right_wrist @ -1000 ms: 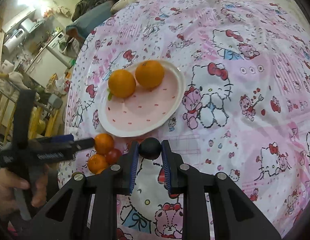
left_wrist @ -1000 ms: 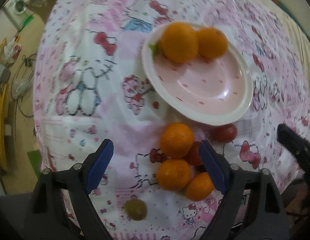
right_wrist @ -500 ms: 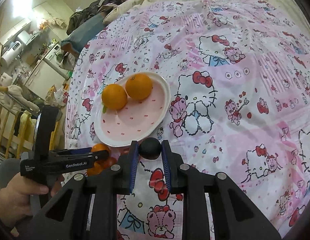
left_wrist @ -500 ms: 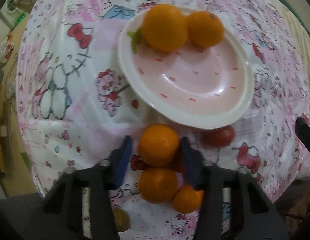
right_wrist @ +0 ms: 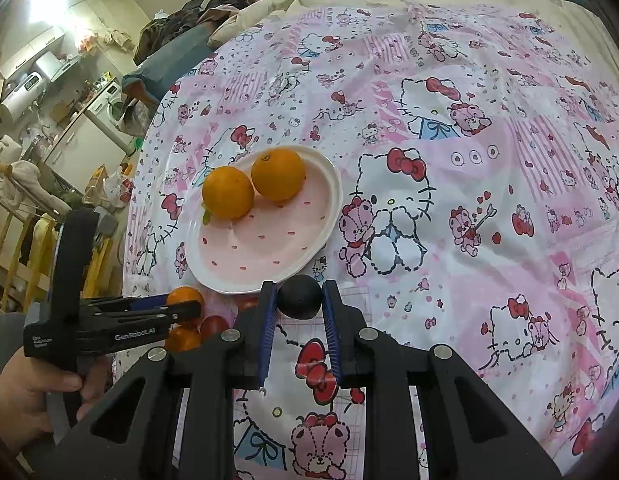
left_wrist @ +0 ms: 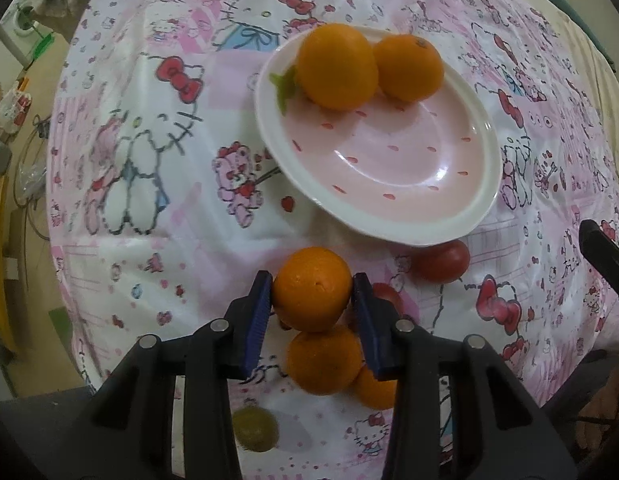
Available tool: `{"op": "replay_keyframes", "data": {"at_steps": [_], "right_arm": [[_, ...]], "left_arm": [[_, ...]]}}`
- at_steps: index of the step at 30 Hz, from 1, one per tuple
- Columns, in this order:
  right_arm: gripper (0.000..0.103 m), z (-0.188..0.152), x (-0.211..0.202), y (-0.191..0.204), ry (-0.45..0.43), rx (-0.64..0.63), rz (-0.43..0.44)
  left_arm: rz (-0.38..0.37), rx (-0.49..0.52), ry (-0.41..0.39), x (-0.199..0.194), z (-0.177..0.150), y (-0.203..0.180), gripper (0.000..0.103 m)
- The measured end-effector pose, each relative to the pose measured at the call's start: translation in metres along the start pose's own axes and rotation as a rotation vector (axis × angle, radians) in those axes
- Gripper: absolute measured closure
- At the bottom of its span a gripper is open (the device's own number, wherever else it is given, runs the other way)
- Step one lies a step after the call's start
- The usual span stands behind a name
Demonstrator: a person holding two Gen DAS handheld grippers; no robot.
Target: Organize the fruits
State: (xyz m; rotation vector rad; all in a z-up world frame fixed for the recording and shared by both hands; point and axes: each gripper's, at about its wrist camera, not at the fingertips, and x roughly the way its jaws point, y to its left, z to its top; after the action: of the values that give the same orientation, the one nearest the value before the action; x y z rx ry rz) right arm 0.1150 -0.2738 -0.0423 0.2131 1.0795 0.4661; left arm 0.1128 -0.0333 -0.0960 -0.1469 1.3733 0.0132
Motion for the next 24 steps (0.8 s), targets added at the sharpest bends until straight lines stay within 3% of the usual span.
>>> {"op": "replay_keyframes", "data": {"at_steps": [11,24], "right_arm": [[0.079,0.001,-0.002,0.007,-0.004,-0.009,0.004],[0.079,0.013,-0.027,0.004,-0.079,0.023,0.021]], "left_arm": [[0.032,-0.043,-0.068,-0.019,-0.008,0.031,0.067],[-0.001,0.007,-0.227,-0.065,-0.007,0.02,0.067]]}}
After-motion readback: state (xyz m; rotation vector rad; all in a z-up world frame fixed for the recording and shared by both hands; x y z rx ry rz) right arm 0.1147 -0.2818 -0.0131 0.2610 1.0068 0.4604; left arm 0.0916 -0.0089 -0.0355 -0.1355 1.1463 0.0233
